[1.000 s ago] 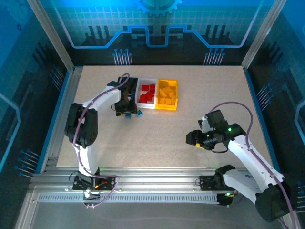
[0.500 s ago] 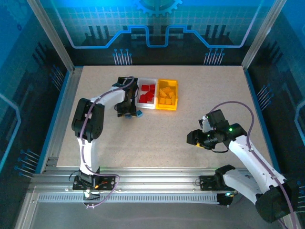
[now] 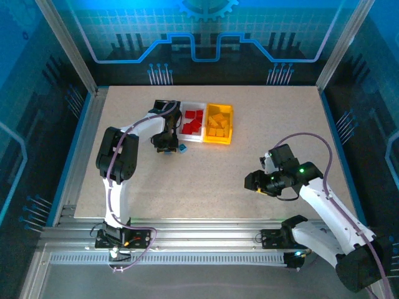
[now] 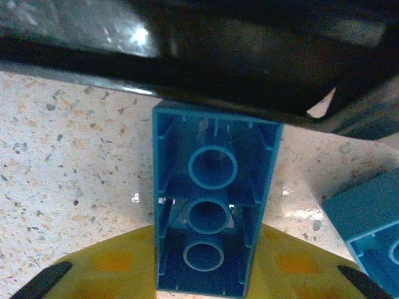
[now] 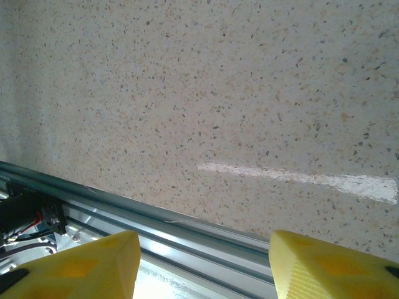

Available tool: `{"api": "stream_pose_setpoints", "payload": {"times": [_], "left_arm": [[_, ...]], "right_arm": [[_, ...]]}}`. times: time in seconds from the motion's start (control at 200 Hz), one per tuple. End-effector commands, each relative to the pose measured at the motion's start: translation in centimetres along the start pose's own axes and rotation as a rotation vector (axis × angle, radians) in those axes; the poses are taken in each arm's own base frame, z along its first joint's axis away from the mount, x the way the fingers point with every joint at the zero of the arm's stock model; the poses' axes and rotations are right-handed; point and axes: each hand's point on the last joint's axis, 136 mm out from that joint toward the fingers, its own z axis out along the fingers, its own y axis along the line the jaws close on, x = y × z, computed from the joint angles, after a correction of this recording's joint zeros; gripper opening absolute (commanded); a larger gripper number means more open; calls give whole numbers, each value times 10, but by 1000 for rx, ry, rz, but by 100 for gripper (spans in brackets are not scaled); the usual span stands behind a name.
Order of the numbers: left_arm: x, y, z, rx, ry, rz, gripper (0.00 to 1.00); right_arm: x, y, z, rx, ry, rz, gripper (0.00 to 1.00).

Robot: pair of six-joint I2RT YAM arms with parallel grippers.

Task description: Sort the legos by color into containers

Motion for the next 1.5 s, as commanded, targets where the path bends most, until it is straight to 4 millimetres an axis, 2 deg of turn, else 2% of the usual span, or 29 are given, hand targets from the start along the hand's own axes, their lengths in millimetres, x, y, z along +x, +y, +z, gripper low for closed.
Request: {"api": "stream_pose_setpoints", "payload": {"times": [0.0, 0.275, 0.395, 0.505, 0.625, 0.83, 1.005, 1.176, 1.361, 1.496], "left_arm": [[14, -4, -4, 17, 5, -20, 29], [60, -10, -26, 123, 16, -135, 29], [60, -10, -48, 155, -19, -143, 30], [43, -8, -73, 140, -63, -110, 30], [14, -4, -94, 130, -103, -80, 30], [-42, 2, -109, 116, -153, -65, 30], [-78, 8, -103, 87, -153, -68, 30], [-107, 11, -87, 69, -149, -60, 30], [-124, 6, -71, 85, -142, -73, 31], [-125, 1, -61, 100, -124, -74, 42]], "right_arm": [[0, 7, -5, -17, -13, -3, 58], [-1, 9, 3, -53, -25, -4, 58], [1, 7, 6, -61, -24, -10, 58], [2, 5, 9, -62, -26, -6, 58], [1, 4, 9, -63, -34, 2, 59], [0, 2, 3, -40, -59, 10, 59], [-1, -3, -4, -17, -90, 28, 60], [0, -7, -7, 6, -108, 50, 60], [-2, -6, -9, 20, -93, 64, 60], [-2, -7, -6, 30, -82, 71, 61]]}}
